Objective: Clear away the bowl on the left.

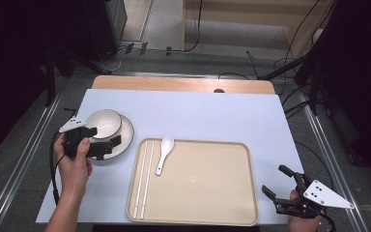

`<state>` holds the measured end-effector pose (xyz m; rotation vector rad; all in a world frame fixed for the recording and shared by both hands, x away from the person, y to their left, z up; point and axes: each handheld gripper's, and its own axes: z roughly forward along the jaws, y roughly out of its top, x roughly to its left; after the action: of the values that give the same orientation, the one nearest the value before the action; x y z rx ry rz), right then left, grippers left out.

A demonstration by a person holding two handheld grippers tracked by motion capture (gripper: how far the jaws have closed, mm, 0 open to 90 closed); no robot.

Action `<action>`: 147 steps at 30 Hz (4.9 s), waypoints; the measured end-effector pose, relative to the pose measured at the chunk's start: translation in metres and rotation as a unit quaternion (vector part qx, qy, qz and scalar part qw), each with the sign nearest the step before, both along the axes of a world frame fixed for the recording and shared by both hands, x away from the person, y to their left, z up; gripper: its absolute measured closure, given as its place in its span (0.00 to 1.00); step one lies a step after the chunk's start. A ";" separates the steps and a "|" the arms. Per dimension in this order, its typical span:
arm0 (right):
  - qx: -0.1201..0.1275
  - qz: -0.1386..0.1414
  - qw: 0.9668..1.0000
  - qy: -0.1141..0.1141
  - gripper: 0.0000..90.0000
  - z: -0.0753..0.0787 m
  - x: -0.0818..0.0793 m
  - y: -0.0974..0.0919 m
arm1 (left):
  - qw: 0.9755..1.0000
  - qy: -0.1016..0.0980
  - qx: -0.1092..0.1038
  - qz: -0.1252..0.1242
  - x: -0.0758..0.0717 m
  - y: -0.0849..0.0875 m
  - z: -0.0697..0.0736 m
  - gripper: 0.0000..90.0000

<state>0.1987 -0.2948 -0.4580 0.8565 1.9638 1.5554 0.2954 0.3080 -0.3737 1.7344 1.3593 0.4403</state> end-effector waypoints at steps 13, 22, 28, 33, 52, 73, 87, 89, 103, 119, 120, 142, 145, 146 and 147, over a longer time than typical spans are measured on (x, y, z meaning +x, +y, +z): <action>0.003 0.003 1.000 0.002 0.14 -0.001 0.000 0.001 | 1.000 -0.007 0.003 0.023 0.011 0.022 0.004 0.00; 0.003 0.003 1.000 0.002 0.14 -0.001 0.000 0.001 | 0.999 -0.006 0.018 0.028 0.025 0.025 0.009 0.00; 0.004 0.003 1.000 0.003 0.14 -0.001 0.000 0.001 | 0.999 0.002 0.021 0.039 0.037 0.032 0.009 0.00; 0.002 0.003 1.000 0.002 0.14 -0.001 0.000 0.002 | 0.998 0.018 0.033 0.050 0.049 0.037 0.004 0.00; 0.002 0.003 1.000 0.004 0.14 -0.002 0.001 0.001 | 0.981 0.120 0.046 0.143 0.086 0.049 -0.031 0.27; 0.000 0.004 1.000 0.006 0.14 -0.002 0.001 0.002 | 0.966 0.203 0.000 0.159 0.095 0.065 -0.044 0.72; 0.002 0.002 1.000 0.005 0.14 -0.002 0.001 0.001 | 0.968 0.204 -0.025 0.143 0.092 0.069 -0.046 0.90; 0.002 0.002 1.000 0.004 0.14 -0.002 0.001 0.000 | 0.969 0.200 -0.028 0.140 0.090 0.069 -0.046 0.90; 0.003 0.002 1.000 0.003 0.14 -0.002 0.001 0.001 | 0.983 0.152 -0.024 0.102 0.069 0.063 -0.034 0.91; 0.002 0.004 1.000 0.004 0.14 -0.001 0.000 0.002 | 0.989 0.130 -0.035 0.056 0.038 0.038 -0.025 0.91; 0.002 0.004 1.000 0.003 0.14 -0.001 0.000 0.002 | 0.990 0.130 -0.034 0.052 0.036 0.037 -0.024 0.91; -0.001 0.005 1.000 0.002 0.14 -0.001 0.001 0.004 | 0.990 0.130 -0.041 -0.026 -0.015 -0.013 -0.028 0.91; -0.001 0.005 1.000 0.002 0.14 -0.001 0.001 0.004 | 0.990 0.130 -0.036 -0.037 -0.022 -0.023 -0.029 0.91; -0.002 0.006 1.000 0.003 0.14 -0.001 0.001 0.004 | 0.990 0.129 -0.034 -0.040 -0.024 -0.025 -0.029 0.91; -0.001 0.005 1.000 0.004 0.14 -0.001 0.001 0.004 | 0.990 0.132 -0.032 -0.045 -0.027 -0.029 -0.030 0.91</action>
<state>0.1992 -0.2907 -0.4593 0.8535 1.9782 1.5569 0.2688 0.2786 -0.4034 1.8406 1.4542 0.1186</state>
